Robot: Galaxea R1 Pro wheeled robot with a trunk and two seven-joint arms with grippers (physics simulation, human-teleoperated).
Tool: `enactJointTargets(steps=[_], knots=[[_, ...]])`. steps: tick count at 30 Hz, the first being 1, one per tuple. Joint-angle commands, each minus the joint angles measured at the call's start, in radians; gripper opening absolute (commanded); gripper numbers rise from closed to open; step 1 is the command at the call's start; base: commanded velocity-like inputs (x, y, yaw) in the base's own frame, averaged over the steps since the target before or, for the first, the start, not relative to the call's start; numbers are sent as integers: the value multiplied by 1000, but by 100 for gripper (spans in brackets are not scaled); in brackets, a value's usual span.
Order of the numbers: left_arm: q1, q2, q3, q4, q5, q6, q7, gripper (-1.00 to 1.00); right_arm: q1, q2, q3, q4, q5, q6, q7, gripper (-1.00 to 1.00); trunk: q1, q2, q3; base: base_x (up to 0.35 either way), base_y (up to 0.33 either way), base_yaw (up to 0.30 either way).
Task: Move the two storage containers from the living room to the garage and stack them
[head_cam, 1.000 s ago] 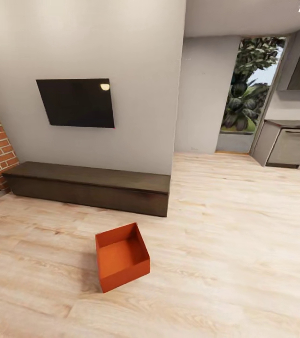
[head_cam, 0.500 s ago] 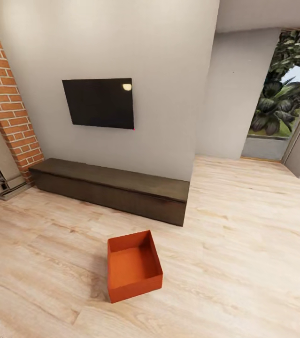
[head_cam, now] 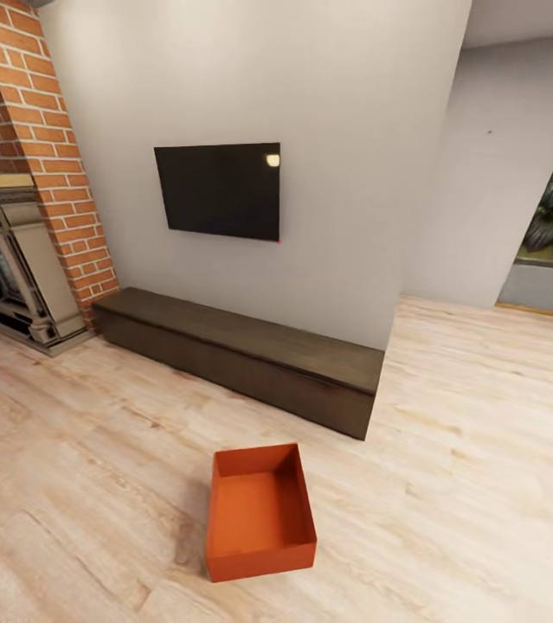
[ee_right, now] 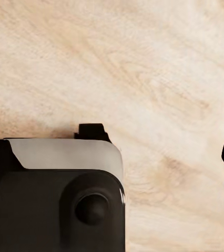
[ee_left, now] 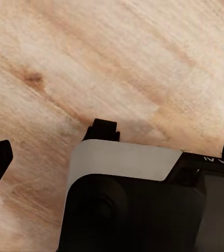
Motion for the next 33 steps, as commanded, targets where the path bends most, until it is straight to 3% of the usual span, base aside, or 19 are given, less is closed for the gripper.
enactJointTargets(steps=[1,18,33], knots=[[-1,0,1,0,7,3,3,100,-1,1,8,2,-10,-4,-1,100,0,0,-1,288,-154,268],[-1,0,1,0,8,3,3,100,-1,1,8,2,-10,-4,-1,100,0,0,-1,288,-154,266],[-1,1,1,0,12,3,4,100,-1,1,8,2,-10,-4,0,100,0,0,-1,279,-61,19]])
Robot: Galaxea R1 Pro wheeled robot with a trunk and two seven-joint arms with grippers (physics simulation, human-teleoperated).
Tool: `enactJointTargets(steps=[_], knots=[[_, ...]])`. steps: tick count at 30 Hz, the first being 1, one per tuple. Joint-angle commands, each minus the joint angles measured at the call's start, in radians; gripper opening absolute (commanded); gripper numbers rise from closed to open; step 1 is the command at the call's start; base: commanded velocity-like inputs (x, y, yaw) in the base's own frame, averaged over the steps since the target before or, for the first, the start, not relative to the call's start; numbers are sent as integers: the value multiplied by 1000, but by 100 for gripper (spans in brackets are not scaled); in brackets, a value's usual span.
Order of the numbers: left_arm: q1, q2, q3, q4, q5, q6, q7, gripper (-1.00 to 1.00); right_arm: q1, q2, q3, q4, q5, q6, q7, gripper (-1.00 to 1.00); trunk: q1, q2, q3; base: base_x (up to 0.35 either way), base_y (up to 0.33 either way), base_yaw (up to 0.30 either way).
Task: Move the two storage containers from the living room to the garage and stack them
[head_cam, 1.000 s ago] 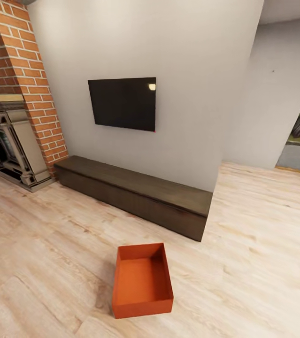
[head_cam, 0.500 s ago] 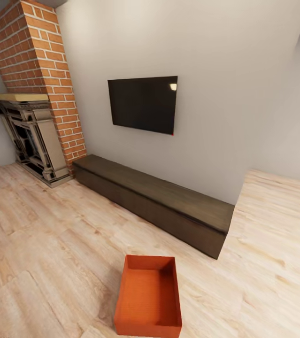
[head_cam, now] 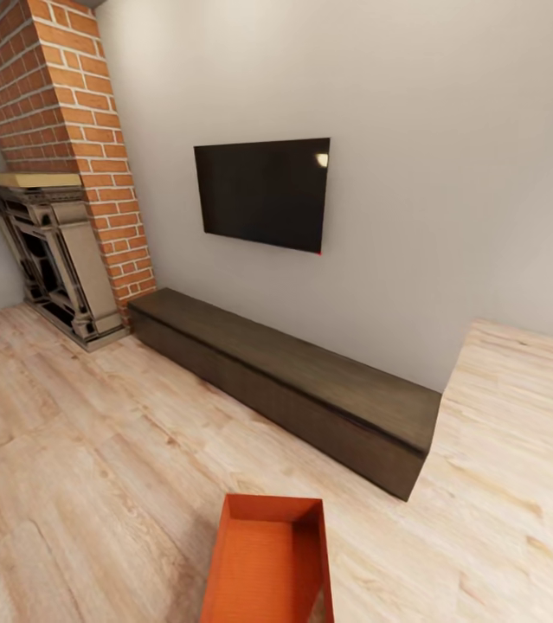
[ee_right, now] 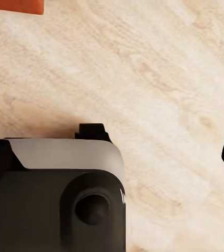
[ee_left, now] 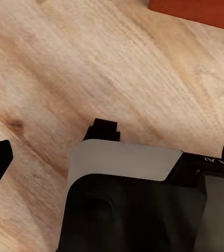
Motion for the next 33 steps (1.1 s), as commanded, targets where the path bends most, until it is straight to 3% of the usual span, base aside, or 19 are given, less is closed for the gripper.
enactJointTargets(steps=[1,7,20,33], knots=[[-1,0,1,0,7,3,2,100,-1,1,8,2,-10,-4,-2,100,0,0,-1,252,177,0],[-1,0,1,0,7,3,2,100,-1,0,8,2,-11,-4,-1,100,0,0,-1,104,78,-29],[-1,0,2,0,8,3,2,100,-1,1,7,2,-10,-4,-1,100,0,0,-1,2,8,-175],[-1,-1,2,0,8,3,2,100,-1,1,7,2,-11,-4,0,100,0,0,-1,0,194,-4]])
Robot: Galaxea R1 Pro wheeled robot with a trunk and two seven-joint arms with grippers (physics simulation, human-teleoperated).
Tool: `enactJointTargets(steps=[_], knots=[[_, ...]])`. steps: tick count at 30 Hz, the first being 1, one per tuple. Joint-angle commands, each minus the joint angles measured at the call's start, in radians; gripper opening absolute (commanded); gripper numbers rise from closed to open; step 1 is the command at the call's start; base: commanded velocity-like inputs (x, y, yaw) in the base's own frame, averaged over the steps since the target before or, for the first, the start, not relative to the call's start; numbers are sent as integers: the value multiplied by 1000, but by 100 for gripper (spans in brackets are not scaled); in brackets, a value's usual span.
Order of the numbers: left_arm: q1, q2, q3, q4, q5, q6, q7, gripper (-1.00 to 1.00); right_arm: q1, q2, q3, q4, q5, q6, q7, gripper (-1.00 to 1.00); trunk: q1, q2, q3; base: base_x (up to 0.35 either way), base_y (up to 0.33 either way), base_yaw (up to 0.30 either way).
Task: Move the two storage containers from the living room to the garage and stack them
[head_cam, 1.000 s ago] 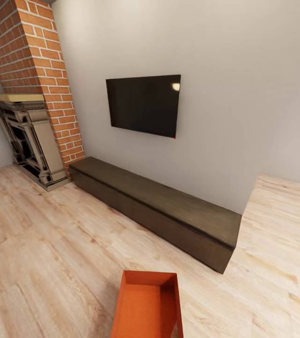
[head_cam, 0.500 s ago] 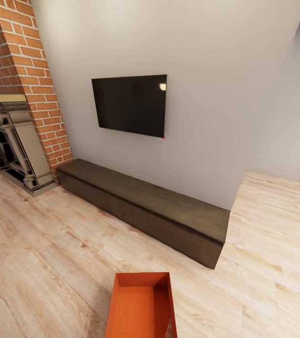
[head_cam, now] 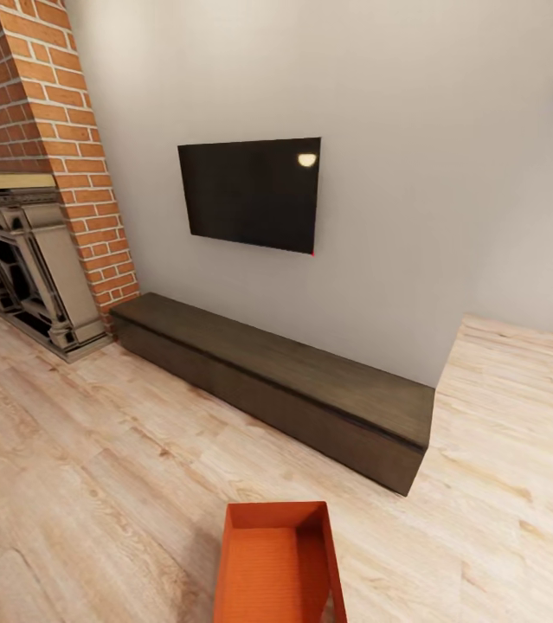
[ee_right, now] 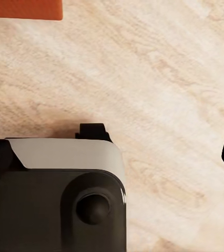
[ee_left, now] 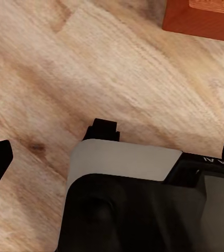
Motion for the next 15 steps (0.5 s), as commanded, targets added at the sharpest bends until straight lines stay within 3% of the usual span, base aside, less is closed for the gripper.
enactJointTargets(steps=[1,15], knots=[[-1,0,1,0,7,3,3,100,-1,1,8,2,-10,-4,-2,100,0,-1,-1,0,36,0],[-1,0,1,0,7,3,3,100,-1,1,8,2,-10,-4,-2,100,0,-1,-1,0,5,0]])
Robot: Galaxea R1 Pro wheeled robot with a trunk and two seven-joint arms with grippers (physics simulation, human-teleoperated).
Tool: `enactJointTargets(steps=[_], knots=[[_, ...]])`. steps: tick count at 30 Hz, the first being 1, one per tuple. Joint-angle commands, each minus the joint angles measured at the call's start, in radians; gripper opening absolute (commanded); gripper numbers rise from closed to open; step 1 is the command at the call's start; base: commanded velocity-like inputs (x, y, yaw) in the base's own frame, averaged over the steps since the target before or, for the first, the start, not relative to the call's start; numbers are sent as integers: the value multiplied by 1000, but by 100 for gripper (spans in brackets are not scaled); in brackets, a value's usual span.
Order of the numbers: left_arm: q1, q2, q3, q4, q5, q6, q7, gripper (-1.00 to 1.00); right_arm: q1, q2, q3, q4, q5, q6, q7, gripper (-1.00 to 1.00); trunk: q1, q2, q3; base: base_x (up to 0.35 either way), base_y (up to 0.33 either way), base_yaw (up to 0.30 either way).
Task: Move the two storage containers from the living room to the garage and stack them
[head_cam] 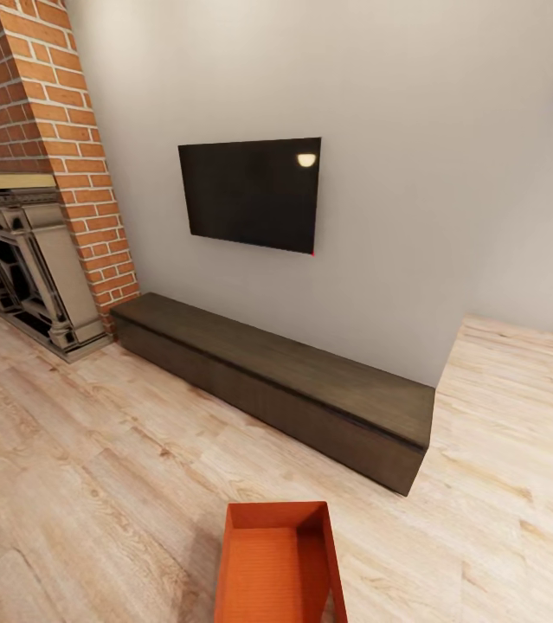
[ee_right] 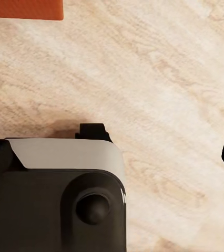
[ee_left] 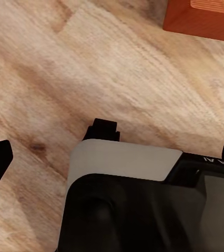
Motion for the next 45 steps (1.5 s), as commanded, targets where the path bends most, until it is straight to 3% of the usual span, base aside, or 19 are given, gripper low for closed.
enactJointTargets(steps=[1,21,45], knots=[[-1,0,1,0,7,3,3,100,-1,0,8,2,-10,-4,-2,100,0,-1,-1,0,0,0],[-1,0,2,0,8,3,3,100,-1,1,8,2,-12,-2,-1,100,0,-1,-2,0,0,0],[-1,-1,2,0,8,3,3,100,-1,-1,10,2,-11,-3,0,100,0,-1,-39,0,0,0]])
